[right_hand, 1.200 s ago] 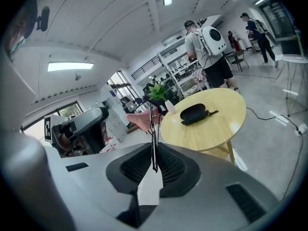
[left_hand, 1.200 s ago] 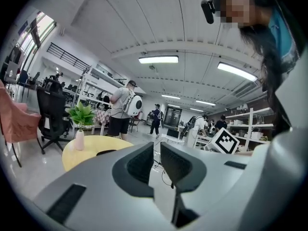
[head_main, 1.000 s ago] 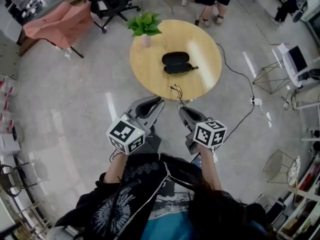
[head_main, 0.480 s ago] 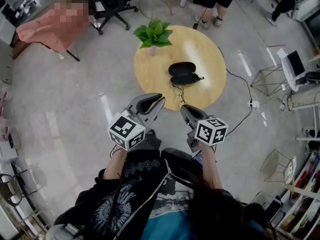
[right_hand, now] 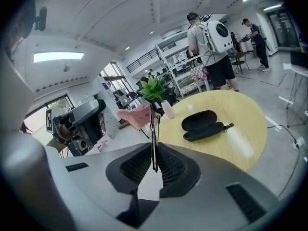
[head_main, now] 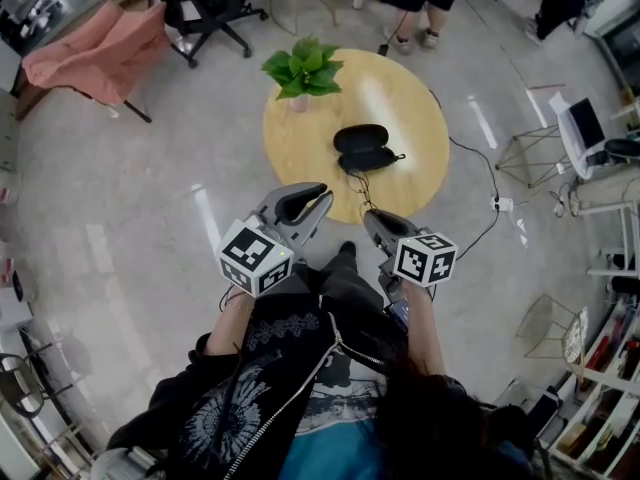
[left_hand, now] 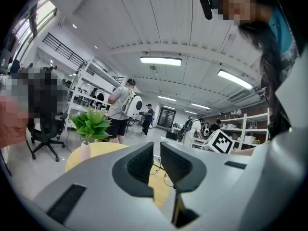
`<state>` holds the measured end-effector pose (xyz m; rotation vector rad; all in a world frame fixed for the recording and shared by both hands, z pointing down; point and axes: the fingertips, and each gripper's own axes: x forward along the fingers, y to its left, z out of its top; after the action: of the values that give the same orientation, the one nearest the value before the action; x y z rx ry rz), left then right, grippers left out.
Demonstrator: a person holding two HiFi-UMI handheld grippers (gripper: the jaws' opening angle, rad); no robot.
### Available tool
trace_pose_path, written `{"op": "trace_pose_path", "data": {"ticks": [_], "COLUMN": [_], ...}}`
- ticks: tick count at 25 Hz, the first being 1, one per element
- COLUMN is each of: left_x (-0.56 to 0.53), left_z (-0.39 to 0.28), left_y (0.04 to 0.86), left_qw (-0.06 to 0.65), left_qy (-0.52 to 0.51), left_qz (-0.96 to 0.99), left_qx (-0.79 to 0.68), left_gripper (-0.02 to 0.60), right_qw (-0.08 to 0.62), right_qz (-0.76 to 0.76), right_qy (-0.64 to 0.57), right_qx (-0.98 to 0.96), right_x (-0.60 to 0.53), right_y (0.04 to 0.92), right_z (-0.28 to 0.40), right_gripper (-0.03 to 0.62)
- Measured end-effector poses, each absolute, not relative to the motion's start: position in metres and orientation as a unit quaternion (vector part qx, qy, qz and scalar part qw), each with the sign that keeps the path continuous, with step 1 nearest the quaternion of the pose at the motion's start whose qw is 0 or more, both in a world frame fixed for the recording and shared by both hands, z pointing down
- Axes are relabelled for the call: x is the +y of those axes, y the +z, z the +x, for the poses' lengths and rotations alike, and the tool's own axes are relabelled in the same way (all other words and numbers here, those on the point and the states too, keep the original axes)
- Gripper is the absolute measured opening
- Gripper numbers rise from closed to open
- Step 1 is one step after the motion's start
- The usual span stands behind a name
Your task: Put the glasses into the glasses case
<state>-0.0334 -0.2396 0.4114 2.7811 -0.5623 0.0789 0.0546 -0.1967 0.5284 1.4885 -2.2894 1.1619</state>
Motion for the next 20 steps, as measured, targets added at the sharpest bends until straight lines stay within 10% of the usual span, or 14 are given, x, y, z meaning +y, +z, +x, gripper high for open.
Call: {"op": "trace_pose_path", "data": {"ticks": [20], "left_x": [-0.299], "left_z": [-0.011], "left_y": [0.423], "left_qw": [0.166], "left_qy": [0.022], "left_qz": [0.931], "left_qx": [-0.325], "left_gripper": [0.046], "right_qw": [0.246], "right_qz": [0.366], "right_qy": [0.366], "right_qx": [-0.82], "right_x": [-0.275], "right_y": [0.592], "right_z": [0.145], "right_gripper": [0.058]}}
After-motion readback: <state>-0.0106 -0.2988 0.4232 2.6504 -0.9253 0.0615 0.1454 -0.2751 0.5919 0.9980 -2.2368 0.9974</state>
